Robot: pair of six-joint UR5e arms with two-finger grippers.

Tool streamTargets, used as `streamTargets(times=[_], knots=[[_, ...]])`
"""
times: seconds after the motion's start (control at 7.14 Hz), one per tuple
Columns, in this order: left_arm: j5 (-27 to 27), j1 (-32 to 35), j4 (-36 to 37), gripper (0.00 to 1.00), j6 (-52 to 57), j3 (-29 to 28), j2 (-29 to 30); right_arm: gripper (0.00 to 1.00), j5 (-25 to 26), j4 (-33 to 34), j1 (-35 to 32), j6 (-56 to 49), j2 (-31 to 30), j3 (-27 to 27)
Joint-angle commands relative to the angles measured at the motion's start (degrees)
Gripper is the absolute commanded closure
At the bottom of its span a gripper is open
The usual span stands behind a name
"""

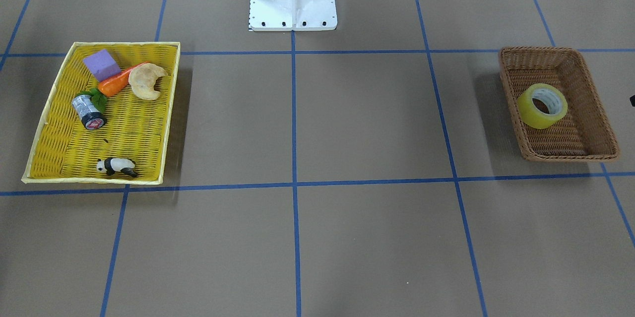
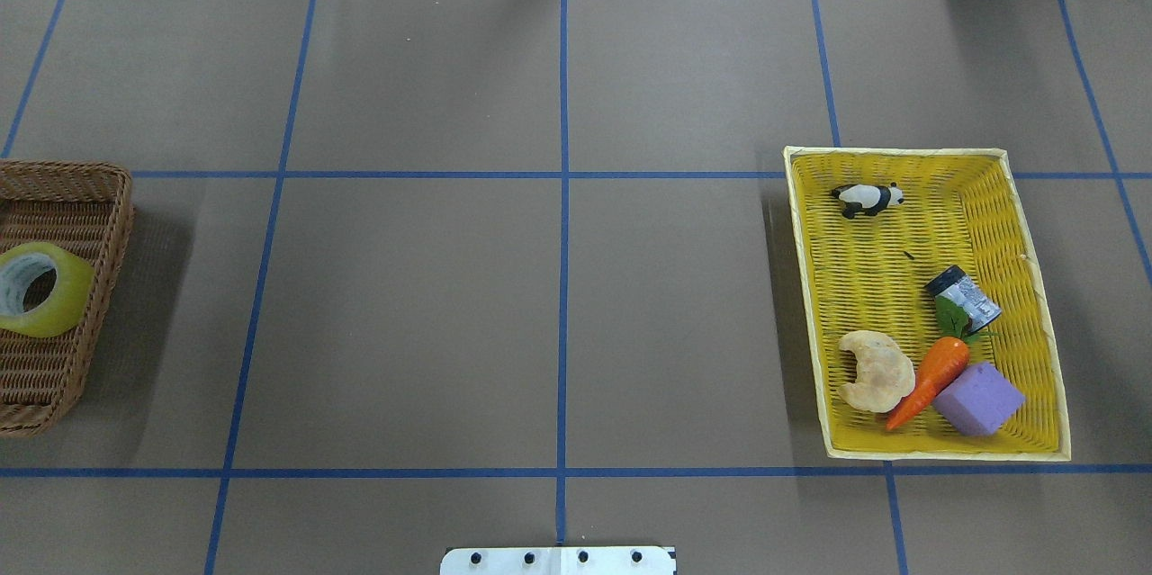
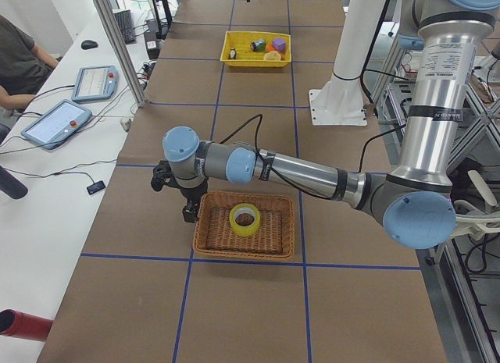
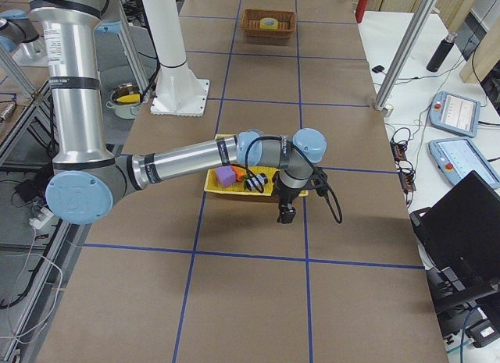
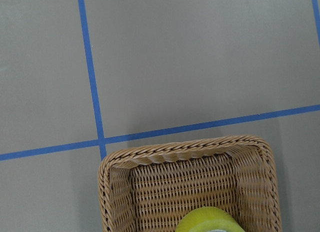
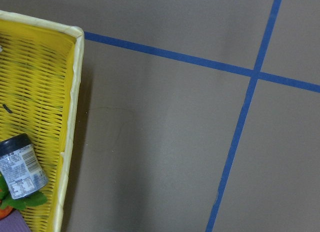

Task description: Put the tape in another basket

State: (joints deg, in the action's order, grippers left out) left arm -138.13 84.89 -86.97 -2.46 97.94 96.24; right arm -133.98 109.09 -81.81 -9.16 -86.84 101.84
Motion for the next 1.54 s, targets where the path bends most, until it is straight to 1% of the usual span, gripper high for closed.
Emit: streamTargets(times=[0.0, 0.14, 0.28, 0.7, 1.4], knots=[[0.23, -0.07, -0.04, 0.02, 0.00, 0.59, -0.08, 0.00, 0.03, -0.10, -0.89, 0.19, 0.18, 0.02], [0.15, -0.07, -0.04, 0.02, -0.09, 0.59, -0.08, 0.00, 0.03, -0.10, -0.90, 0.19, 0.18, 0.02], [0.23, -0.16, -0.04, 0.02, -0.09, 1.98, -0.34, 0.00, 0.03, -0.01, -1.07, 0.28, 0.18, 0.02], [0.23, -0.25, -0.22, 0.02, 0.17, 1.21, -0.35, 0.00, 0.03, -0.01, -0.98, 0.28, 0.27, -0.15], [0.23, -0.25, -0.22, 0.02, 0.00, 1.55, -0.35, 0.00, -0.06, -0.01, -0.98, 0.37, 0.62, -0.16]])
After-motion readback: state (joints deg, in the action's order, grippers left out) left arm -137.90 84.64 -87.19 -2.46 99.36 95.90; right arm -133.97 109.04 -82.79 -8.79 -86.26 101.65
